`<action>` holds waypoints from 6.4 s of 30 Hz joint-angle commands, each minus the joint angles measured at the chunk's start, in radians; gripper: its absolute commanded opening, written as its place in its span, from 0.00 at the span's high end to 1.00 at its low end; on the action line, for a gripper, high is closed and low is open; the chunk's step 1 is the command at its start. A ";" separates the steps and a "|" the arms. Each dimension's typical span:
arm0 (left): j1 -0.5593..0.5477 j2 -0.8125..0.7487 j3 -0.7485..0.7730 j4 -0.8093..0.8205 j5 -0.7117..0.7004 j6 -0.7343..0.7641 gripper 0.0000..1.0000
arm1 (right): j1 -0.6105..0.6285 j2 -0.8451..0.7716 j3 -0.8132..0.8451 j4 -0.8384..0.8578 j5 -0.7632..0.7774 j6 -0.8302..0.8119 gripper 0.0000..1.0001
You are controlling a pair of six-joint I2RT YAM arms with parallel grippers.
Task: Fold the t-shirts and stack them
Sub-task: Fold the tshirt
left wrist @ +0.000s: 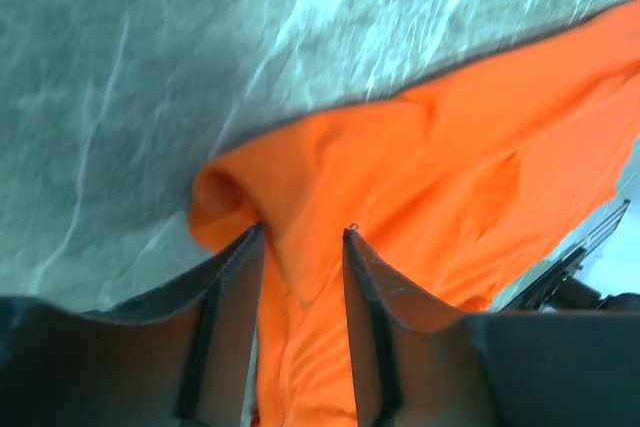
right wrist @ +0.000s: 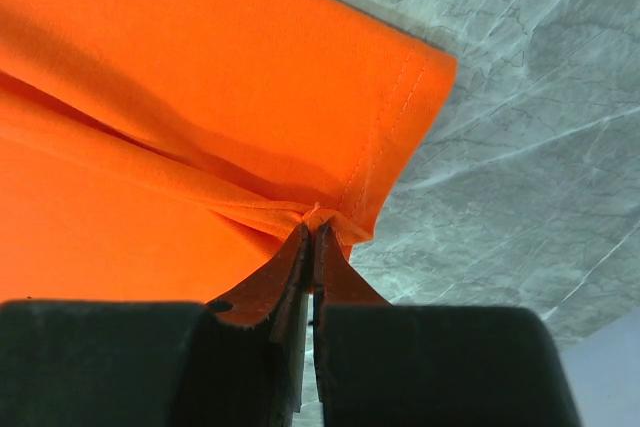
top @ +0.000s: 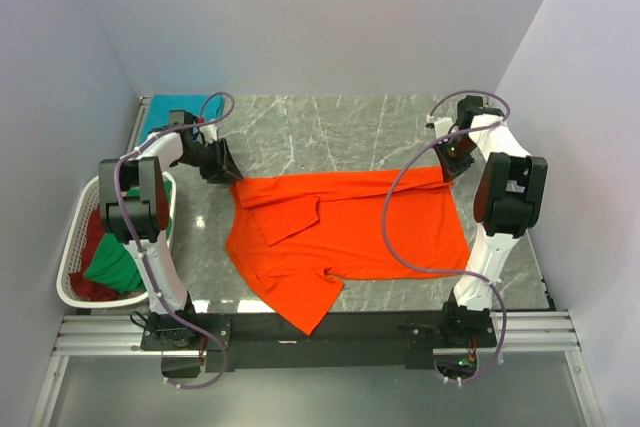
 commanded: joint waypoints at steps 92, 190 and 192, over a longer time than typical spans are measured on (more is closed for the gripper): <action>-0.431 -0.178 -0.159 -0.171 -0.248 0.348 0.47 | 0.340 -0.010 0.136 0.047 -0.438 0.483 0.74; -0.291 -0.255 -0.325 -0.039 0.165 0.009 0.99 | 0.620 0.192 0.122 0.188 -0.561 0.775 1.00; -0.291 -0.254 -0.329 -0.036 0.158 0.006 0.99 | 0.618 0.194 0.124 0.178 -0.558 0.764 1.00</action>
